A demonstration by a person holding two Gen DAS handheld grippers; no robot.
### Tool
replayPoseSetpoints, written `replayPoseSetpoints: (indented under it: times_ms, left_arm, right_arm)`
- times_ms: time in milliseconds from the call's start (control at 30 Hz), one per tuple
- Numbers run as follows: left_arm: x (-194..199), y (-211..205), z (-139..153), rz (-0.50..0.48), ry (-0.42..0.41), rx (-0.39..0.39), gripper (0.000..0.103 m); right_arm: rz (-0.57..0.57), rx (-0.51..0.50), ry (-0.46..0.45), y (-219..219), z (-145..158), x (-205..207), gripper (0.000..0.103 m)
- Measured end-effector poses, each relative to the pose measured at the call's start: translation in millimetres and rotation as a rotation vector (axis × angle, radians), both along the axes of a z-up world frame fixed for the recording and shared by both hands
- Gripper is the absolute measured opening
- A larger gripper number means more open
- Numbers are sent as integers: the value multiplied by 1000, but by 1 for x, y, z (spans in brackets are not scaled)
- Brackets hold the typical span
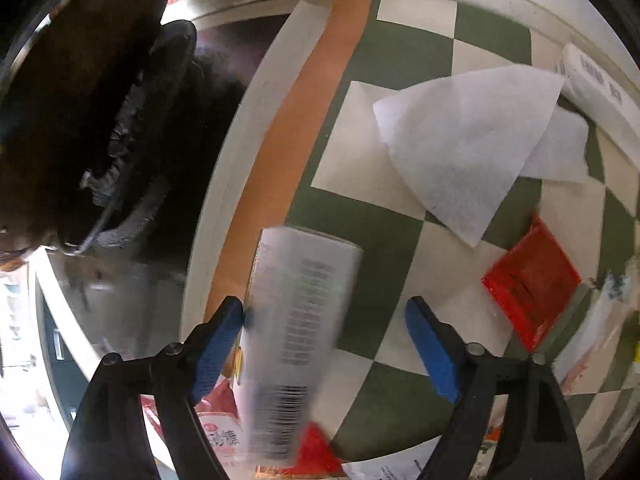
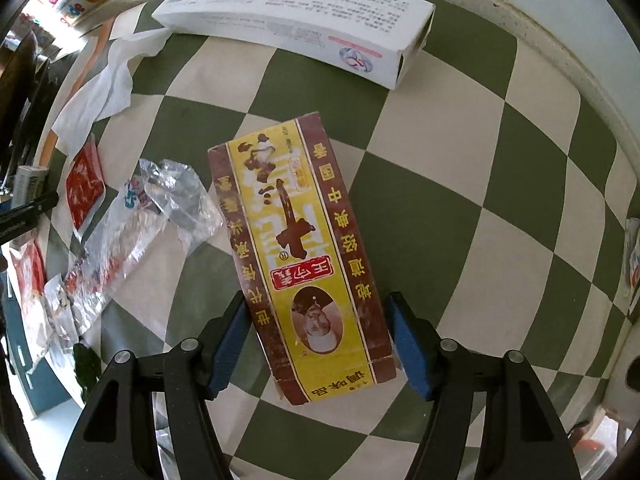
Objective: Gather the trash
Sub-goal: 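Grasp the white medicine box with the left tool while the right tool grasps the yellow-brown box, then carry both boxes down to the white trash bin on the floor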
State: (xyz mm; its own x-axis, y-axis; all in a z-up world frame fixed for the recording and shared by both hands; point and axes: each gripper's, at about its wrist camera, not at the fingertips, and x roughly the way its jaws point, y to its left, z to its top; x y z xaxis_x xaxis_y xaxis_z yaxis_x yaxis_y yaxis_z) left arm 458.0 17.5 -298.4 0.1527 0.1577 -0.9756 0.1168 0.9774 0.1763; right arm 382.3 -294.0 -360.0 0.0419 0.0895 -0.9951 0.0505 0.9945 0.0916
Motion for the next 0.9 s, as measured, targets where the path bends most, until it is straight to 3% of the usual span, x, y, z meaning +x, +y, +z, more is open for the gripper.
replayPoseSetpoints:
  times_ms: [33,67,100,133,167,367,500,667,800,900]
  left_arm:
    - [-7,-4,-1,9,0,-37,57]
    - [-6,-3,2,17,-4,-60,48]
    - [-6,-1,2,18,-8,-47,28]
    - [-7,0,3,14,-6,-33,19]
    - [-9,-14,10,19,0,-51,19]
    - [-26,-9,31,41,-30,-102,18]
    - [-43,-22,70,52,-79,-133,18]
    - [-54,16,105,124,-143,-245,18]
    - [-83,-2,154,181,-194,-301,18]
    - [-97,7,177,208,-252,-287,18]
  right_arm:
    - [-2,9,-9,-1,2,-3,67]
    - [-3,21,-13,1,5,0,66]
    - [-4,30,-21,2,7,-1,66]
    - [-4,32,-33,2,9,14,65]
    - [-2,35,-47,-5,12,19,65]
    - [-46,82,-90,-32,49,5,63]
    - [-87,112,-129,-45,82,-5,62]
    - [-115,161,-182,-59,122,-17,61]
    - [-93,196,-224,-34,144,-10,61]
    - [-50,221,-258,-4,158,-11,60]
